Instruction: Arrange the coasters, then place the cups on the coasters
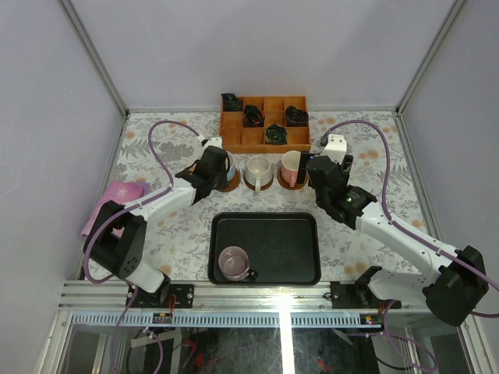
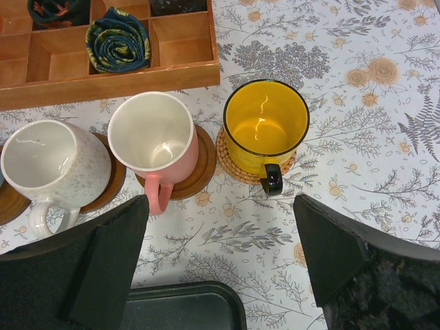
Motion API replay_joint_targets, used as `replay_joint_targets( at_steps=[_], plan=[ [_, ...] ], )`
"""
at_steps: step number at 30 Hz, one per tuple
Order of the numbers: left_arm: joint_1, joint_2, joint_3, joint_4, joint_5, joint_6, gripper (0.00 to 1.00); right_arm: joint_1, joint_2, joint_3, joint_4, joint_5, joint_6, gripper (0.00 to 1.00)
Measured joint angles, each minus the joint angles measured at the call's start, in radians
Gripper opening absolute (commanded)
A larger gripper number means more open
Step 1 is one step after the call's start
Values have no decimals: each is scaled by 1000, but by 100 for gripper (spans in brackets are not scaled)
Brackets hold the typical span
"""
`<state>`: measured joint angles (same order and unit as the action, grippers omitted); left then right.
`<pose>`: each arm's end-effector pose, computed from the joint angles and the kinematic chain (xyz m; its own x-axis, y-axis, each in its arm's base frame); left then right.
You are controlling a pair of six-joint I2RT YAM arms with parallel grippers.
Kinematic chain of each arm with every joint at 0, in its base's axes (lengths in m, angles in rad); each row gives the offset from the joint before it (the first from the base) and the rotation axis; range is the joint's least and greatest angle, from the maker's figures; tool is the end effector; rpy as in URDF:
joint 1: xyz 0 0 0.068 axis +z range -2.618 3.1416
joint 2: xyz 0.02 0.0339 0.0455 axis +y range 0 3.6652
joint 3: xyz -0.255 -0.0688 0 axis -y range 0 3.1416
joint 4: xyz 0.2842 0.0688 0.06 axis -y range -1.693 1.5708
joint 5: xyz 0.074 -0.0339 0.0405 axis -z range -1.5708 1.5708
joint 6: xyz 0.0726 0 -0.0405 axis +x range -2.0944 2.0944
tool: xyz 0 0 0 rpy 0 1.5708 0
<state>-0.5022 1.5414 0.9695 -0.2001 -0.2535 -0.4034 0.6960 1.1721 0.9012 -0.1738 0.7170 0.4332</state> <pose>0.3483 -0.1705 0.1644 -0.6834 -0.0582 -0.7277 0.0437 0.9918 -0.1204 0.2816 0.1731 0.2749 -0.3114 0.1521 -0.9380 0.1131 0.9860 0.1224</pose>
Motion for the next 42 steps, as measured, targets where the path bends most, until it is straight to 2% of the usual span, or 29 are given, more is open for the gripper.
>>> replay_joint_targets(
  at_steps=[37,42],
  plan=[
    [0,19,18,-48,7,-22,0,-7,43,0,-1,-88,11,95],
    [0,27,32,-47,7,-22,12,-8,43,0,-1,-93,11,95]
  ],
)
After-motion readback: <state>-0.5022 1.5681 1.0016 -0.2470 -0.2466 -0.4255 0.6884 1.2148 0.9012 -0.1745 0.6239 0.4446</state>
